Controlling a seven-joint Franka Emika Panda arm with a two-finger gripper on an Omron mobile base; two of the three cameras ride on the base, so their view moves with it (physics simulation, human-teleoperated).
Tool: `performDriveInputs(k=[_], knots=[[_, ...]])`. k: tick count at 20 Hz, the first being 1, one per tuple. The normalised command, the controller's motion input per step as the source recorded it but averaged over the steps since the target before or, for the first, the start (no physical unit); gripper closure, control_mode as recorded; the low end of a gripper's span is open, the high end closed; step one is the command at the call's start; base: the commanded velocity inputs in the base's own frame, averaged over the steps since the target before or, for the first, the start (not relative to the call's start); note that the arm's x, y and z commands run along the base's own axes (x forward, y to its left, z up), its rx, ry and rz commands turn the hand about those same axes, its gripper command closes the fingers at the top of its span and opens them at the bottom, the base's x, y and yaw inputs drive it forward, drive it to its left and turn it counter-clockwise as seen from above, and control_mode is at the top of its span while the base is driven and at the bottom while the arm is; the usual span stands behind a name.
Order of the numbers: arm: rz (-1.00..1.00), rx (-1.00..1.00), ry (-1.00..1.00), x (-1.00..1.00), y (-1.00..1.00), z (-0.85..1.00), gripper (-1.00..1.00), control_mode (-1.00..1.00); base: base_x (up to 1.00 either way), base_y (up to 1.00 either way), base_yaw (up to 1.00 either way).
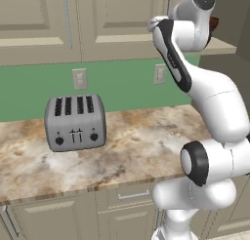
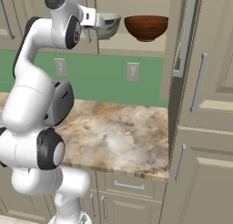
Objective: Move the bowls from the cabinet to the plates on the dining table.
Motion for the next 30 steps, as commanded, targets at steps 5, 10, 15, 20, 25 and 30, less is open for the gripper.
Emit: performDriveInputs(k=[5, 10, 15, 20, 25, 30], knots=[[0.0, 0.0, 0.0, 0.48, 0.0, -0.08, -1.0, -1.0, 0.0, 0.0, 0.0], [0.0, 0.0, 0.01, 0.56, -0.01, -0.02, -1.0, -1.0, 0.0, 0.0, 0.0], [0.0, 0.0, 0.07, 0.19, 0.0, 0.0, 1.0, -1.0, 0.0, 0.0, 0.0], [0.0, 0.0, 0.08, 0.07, 0.0, 0.0, 1.0, -1.0, 0.0, 0.0, 0.0], [0.0, 0.0, 0.08, 0.07, 0.01, 0.0, 1.0, -1.0, 0.0, 0.0, 0.0], [0.0, 0.0, 0.05, 0.0, 0.1, 0.0, 1.0, -1.0, 0.0, 0.0, 0.0]])
